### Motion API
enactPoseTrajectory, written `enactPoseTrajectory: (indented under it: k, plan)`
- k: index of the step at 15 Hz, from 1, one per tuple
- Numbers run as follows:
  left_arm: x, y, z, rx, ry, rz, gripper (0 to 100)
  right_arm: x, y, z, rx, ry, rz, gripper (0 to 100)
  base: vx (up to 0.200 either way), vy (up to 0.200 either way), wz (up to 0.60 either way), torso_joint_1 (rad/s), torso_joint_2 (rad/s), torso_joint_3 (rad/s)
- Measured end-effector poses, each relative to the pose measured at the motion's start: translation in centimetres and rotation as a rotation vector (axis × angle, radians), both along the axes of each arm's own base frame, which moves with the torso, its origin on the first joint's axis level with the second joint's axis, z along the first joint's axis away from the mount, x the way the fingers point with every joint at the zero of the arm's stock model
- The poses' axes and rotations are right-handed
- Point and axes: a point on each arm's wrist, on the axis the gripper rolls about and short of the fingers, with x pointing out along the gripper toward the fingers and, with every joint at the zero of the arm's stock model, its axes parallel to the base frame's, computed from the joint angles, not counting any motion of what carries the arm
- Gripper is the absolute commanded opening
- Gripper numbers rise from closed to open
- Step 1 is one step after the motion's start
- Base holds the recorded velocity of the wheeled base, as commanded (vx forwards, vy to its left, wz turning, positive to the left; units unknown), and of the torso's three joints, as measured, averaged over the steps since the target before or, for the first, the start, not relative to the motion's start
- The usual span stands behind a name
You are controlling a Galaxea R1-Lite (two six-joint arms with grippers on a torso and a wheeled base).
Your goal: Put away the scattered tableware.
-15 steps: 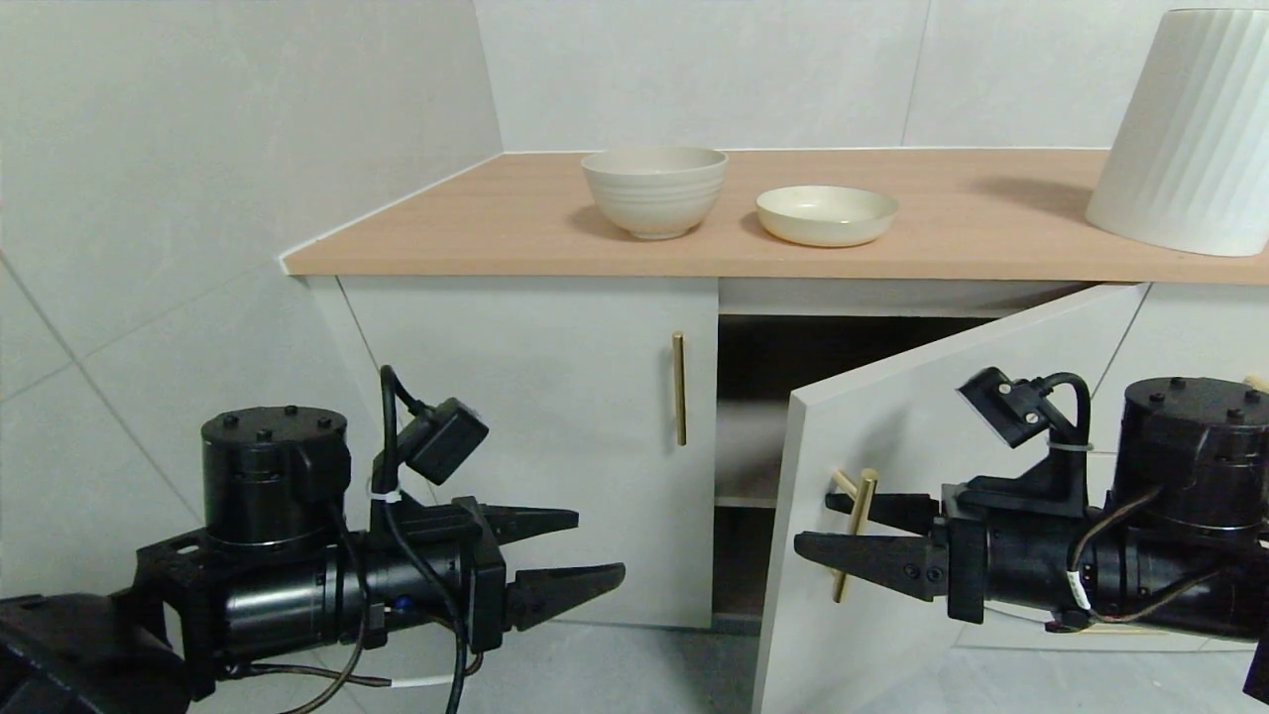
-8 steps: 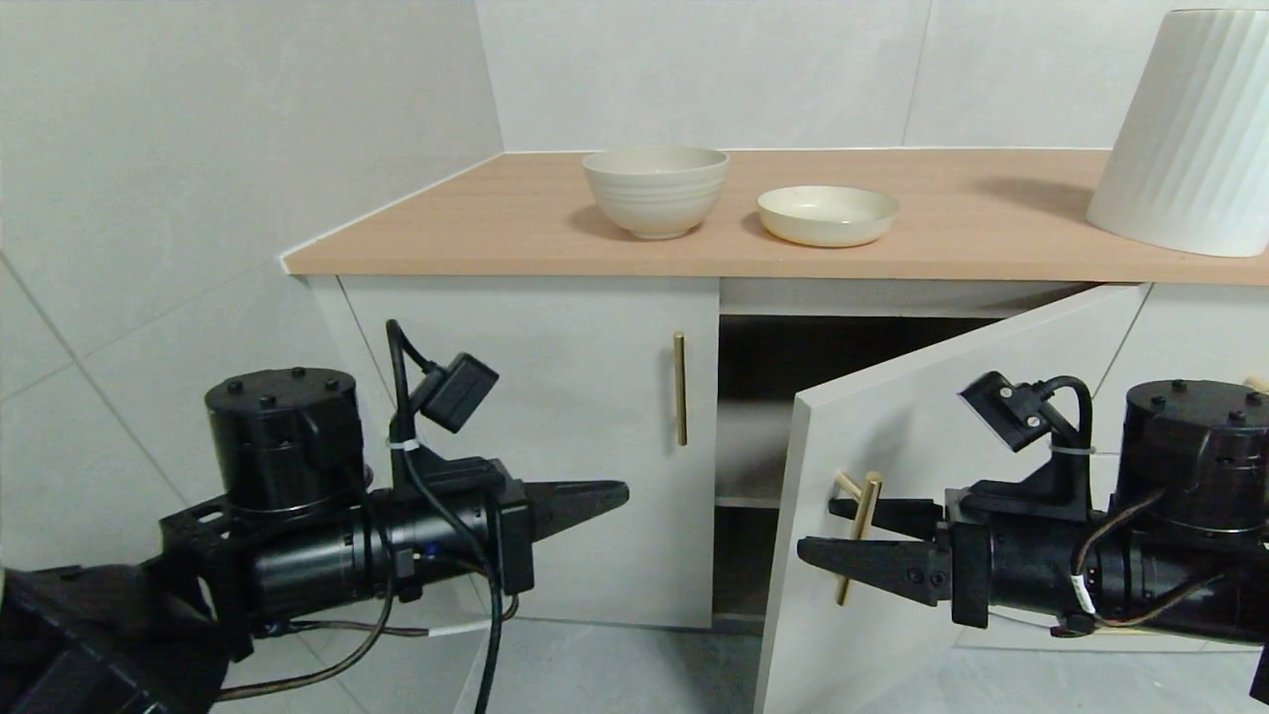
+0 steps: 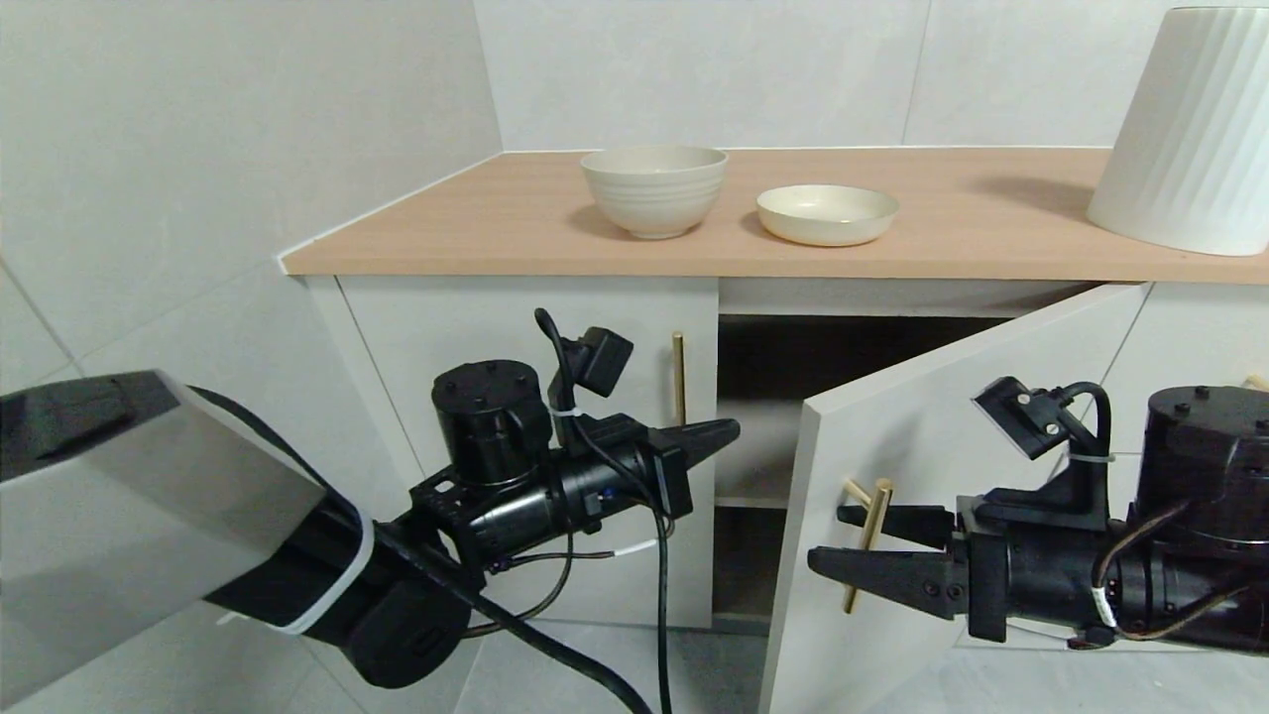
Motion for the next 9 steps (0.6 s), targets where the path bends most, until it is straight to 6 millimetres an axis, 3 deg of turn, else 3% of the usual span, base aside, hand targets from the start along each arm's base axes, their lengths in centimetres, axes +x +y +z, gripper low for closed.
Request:
enactPoseTrajectory:
  k: [9]
  plan:
    - [0.5,-5.2,-1.1,0.062,-0.033,-0.048,0,0.2,-0.4,-0.2,-0.021,-0.01,-0.073,100,0.0,0.0,0.0,0.0,0.0,0.0]
